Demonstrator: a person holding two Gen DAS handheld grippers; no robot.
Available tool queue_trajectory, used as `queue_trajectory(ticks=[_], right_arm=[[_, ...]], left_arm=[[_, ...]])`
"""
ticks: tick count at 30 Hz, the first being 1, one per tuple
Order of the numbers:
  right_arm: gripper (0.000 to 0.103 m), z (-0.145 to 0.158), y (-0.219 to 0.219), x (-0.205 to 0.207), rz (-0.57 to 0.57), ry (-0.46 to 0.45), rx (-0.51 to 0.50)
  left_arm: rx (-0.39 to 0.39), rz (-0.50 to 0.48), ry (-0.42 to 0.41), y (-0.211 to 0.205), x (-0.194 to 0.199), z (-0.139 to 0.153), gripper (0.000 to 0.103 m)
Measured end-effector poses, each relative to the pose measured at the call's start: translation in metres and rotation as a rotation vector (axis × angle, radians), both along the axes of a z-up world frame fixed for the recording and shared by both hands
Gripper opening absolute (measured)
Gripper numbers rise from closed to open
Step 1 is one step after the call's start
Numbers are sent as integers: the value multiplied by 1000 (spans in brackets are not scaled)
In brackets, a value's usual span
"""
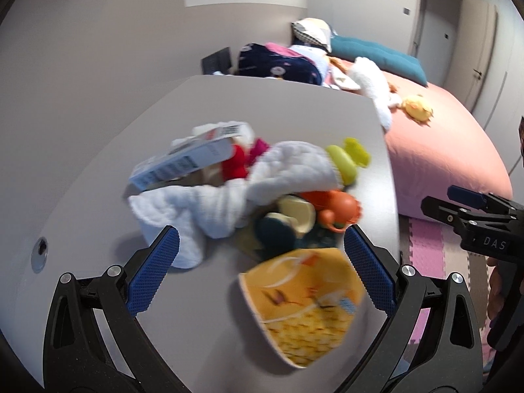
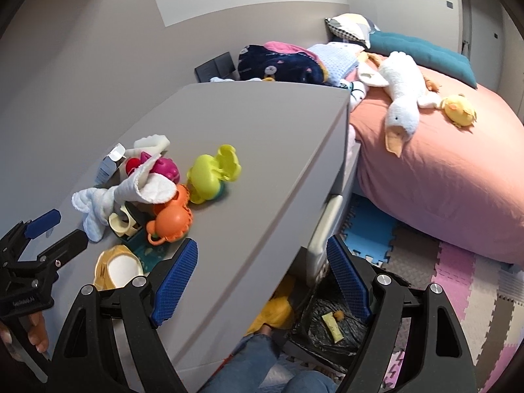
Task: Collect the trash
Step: 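Move both open grippers back over the table toward the cloth and green toy, then grasp the white knotted cloth with the left gripper while the right grasps the lime-green toy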
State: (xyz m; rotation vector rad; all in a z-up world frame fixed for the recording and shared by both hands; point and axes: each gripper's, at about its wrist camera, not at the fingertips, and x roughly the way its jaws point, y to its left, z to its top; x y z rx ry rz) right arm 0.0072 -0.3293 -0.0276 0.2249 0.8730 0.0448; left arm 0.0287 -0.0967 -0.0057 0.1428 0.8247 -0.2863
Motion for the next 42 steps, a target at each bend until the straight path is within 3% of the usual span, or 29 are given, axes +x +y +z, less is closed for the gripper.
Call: queue_trajectory(ticks=[10,24,29,32,34,36,39,42], right_arm=[[81,-2,16,31,18,-6,9],[81,-24,28,85,2,19,56],[81,-34,32,96,7,24,56],[81,-37,35,101,16,7,36],[81,-38,37,103,25,0,26],[79,-38,40,105,34,-4,7],[56,-39,45,105,44,-17,-37],[56,-39,46,105,56,-20,-49]], left_arm=[[-24,63,39,36,37,-14,97],[-9,24,129,40,84,-52,97],[-47,24,132,43,89,-58,96],[-59,34,126,44,88,-61,81],[-72,34,130,43,87,-64,62],[-46,54,105,41,84,-65,53],[-43,63,89,41,80,-65,44],[-52,75,84,43,75,-63,41]])
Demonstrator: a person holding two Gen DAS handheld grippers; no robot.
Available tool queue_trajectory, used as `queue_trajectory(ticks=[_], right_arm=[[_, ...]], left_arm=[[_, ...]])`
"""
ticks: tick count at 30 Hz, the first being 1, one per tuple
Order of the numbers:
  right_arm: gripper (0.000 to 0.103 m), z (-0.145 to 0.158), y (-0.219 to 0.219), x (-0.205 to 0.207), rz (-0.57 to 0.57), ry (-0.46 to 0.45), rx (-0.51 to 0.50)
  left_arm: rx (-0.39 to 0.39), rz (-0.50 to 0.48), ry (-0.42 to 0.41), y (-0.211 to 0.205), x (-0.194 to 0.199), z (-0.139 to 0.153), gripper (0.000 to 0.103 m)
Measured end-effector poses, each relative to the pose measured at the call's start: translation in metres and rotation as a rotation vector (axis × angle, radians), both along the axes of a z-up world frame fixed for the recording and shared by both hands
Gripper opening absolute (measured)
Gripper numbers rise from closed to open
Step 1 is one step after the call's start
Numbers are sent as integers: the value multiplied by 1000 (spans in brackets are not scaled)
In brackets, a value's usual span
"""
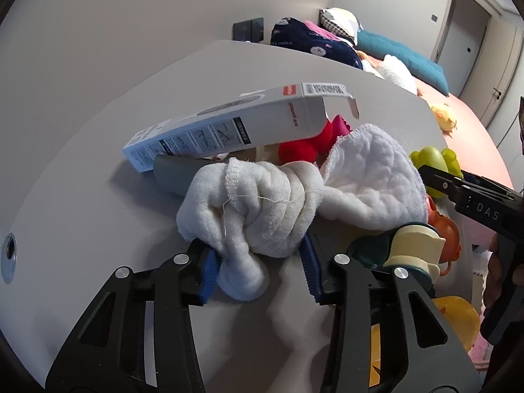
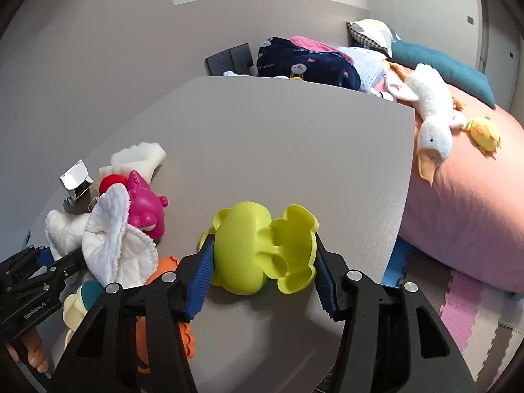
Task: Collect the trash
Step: 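Grasp the white knotted cloth with the left gripper while the right grasps the lime-green toy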
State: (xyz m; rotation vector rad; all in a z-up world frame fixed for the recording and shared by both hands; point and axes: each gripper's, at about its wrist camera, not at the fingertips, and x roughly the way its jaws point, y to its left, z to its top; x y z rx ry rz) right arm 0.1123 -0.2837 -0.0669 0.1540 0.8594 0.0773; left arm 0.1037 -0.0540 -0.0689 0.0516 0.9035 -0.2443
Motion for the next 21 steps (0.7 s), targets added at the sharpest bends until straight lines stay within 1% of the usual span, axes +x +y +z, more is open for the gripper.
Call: queue_trajectory(ticks=[6,11,18,21], right_arm=[[56,4,-6,-5,-5,-6,32],[56,17,-11,-13,-12,-32,36],[56,41,-15,-31,-14,-82,45],[56,51,-16,-40,-11,-104,47]], left_arm=[[-3,18,-24,6,-13,11,41],[-5,32,-50,6,-22,20,39],[-51,96,-123,17,-37,47,36],[-69,98,-151,19,-44,60,36]])
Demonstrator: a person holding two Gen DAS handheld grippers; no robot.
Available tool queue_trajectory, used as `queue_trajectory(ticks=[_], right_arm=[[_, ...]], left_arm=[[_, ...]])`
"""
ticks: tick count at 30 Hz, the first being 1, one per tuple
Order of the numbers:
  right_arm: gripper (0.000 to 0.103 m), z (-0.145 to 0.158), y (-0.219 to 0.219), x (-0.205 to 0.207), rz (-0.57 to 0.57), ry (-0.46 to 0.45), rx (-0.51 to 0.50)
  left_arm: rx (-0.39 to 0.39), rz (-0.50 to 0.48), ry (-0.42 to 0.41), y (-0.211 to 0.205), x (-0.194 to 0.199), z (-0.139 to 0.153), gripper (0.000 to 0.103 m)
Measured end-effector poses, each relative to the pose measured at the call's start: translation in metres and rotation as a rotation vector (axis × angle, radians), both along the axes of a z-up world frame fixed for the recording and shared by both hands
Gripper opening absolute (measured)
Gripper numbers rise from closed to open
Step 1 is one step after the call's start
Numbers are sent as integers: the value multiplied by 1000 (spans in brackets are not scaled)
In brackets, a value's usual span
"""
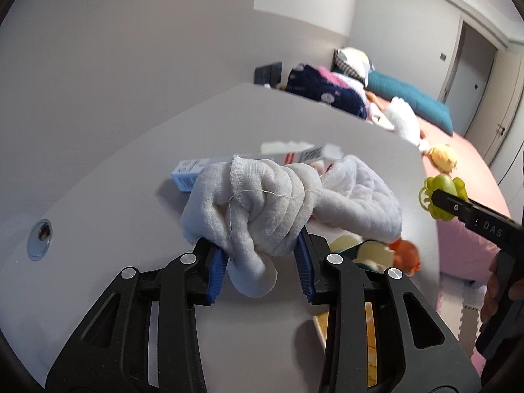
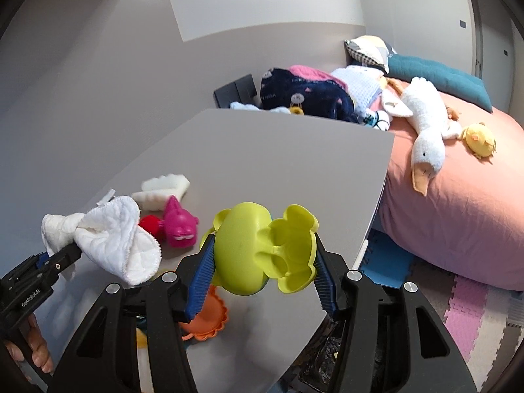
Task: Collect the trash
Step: 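Grasp the white knotted cloth with the left gripper while the right grasps the lime-green toy, then carry the cloth and green toy to the black bin and open both grippers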
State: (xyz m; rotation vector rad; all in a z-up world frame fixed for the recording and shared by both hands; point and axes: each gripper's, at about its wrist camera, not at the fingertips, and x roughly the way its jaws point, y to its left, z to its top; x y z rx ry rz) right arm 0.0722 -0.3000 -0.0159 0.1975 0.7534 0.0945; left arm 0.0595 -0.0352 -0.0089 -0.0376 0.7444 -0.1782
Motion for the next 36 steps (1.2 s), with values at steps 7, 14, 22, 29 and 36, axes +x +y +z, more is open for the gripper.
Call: queue_trajectory(ticks=[7,14,22,29,36], right_arm=[[56,17,-4,-21,-2,-32,2],[56,27,-15,-41,-15,-50,5],[56,35,-35,-63,-44,-60,-3],[56,40,-57,-77,-71,-66,2],[56,41,-78,-91,-110,-67,-3]], left_arm=[[-25,-16,-48,-6,-22,21,36],[-13,-56,-69,-28,-36,33,36],[-19,-103,-81,-57,-44,42,36],[-12,-150,-78,-87,-51,45,36],[-9,-207,-66,-118,-53,43,36]])
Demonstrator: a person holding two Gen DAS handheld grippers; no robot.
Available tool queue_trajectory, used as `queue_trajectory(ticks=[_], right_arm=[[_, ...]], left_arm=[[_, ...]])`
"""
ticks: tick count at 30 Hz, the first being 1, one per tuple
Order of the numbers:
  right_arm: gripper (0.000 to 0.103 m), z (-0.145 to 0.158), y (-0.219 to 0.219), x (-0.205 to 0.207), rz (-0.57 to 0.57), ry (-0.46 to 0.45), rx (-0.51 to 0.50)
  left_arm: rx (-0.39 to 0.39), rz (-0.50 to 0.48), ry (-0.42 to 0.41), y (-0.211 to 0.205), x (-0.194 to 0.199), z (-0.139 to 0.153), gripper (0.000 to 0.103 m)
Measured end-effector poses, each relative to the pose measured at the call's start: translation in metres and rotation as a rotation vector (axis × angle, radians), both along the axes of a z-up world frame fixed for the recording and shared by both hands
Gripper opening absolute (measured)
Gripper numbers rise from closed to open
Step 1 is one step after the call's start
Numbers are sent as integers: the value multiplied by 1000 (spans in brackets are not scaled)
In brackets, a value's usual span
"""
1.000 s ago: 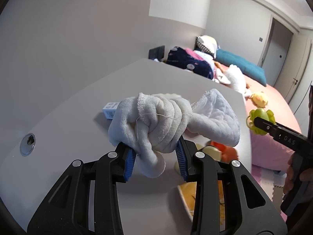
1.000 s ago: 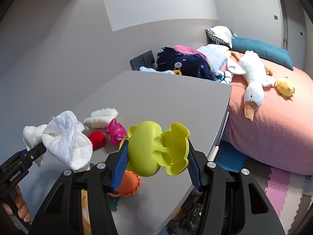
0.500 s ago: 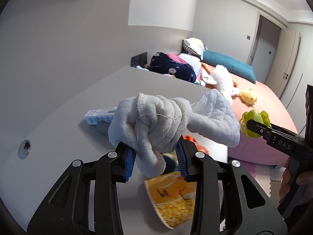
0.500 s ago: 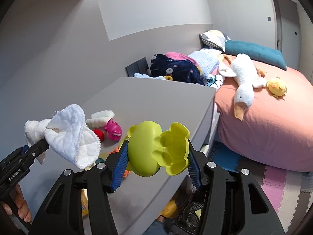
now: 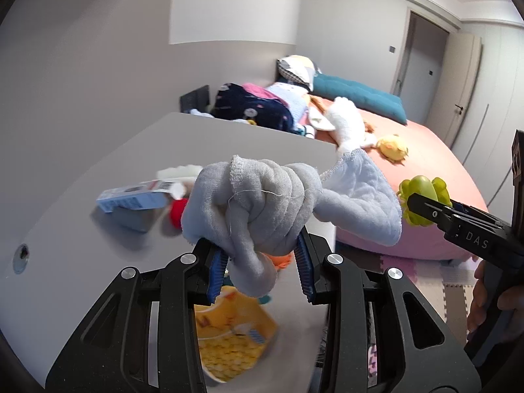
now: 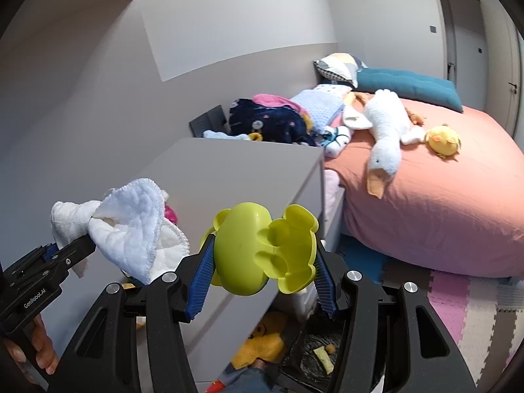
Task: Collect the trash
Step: 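Carry the cloth and green toy to the black bin and open both grippers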
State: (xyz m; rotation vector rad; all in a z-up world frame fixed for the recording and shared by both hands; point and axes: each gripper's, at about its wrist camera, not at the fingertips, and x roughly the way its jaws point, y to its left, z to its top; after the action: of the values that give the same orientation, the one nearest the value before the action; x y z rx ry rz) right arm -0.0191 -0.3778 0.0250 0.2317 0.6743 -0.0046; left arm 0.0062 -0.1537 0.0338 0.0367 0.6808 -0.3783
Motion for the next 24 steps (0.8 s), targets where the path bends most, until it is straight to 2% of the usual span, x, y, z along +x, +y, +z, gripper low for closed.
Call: queue_trajectory(ticks=[12,24], right_arm=[[56,-1,-40,-25,-81,2,-1],[56,-10,-89,-55,-212,31,-13]], left_arm=[[20,-113,16,-52,-11,-2,36],[38,-244,44,-108,-22,-10,37]])
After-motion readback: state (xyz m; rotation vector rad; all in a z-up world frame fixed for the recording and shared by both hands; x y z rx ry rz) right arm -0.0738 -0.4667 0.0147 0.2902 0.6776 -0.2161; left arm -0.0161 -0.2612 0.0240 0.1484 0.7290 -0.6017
